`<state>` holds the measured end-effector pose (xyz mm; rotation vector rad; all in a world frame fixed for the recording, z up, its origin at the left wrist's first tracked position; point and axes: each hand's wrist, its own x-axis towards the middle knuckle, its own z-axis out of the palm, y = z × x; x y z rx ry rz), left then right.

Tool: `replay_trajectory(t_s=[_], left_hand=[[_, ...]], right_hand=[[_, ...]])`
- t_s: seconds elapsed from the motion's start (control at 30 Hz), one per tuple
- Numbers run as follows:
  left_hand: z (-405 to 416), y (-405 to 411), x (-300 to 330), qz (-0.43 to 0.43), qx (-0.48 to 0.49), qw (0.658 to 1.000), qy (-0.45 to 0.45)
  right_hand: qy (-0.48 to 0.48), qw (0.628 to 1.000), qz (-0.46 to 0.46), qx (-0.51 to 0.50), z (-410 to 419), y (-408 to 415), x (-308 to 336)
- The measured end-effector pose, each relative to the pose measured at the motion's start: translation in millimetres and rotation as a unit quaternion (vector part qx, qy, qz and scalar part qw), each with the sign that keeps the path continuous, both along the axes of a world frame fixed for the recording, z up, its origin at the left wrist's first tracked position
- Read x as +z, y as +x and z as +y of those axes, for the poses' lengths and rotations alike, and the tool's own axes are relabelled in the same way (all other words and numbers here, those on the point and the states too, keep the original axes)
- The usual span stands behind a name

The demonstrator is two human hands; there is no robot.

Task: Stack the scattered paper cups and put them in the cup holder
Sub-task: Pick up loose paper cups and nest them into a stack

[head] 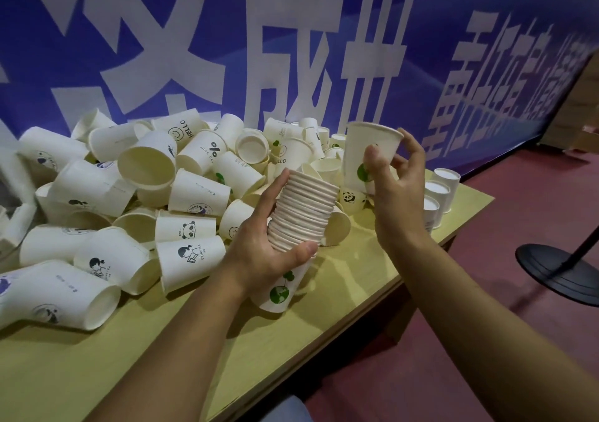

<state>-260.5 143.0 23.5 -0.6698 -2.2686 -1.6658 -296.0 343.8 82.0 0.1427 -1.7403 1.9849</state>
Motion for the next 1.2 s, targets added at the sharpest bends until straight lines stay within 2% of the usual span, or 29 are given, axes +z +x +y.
replay_trajectory(t_s=[0.43, 0.67, 0.73, 0.8, 0.87, 0.93, 1.0, 1.2], left_hand=[[2.7, 1.0, 1.6, 0.031, 0.007, 0.998, -0.044], [-5.4, -4.0, -4.5, 0.024, 0.037, 0.997, 0.059], [-6.1, -4.3, -5.6, 0.018, 0.041, 0.997, 0.068], [-6.3, -5.7, -5.7, 0.013, 0.047, 0.995, 0.085], [-7.7, -7.2, -5.2, 0.013, 0.051, 0.994, 0.098], [-9.6, -7.3, -4.3, 0.015, 0.056, 0.993, 0.099], [-10.7, -6.6, -4.1, 0.011, 0.062, 0.993, 0.099], [-9.8, -8.6, -6.9, 0.014, 0.053, 0.995, 0.081]], right_hand=[[0.050, 0.996, 0.016, 0.078, -37.3, 17.9, 3.7], [0.133, 0.987, -0.017, 0.086, -43.7, 25.6, -34.5], [0.158, 0.985, -0.013, 0.063, -37.2, 20.1, -38.1], [0.188, 0.982, 0.000, -0.004, -26.8, 9.2, -36.2], [0.264, 0.962, 0.002, -0.070, -15.3, -5.8, -35.0], [0.352, 0.932, -0.037, -0.082, -9.0, -18.9, -39.9], [0.393, 0.912, -0.100, -0.056, -9.0, -27.1, -49.9], [0.400, 0.902, -0.161, -0.035, -10.2, -27.1, -51.9]])
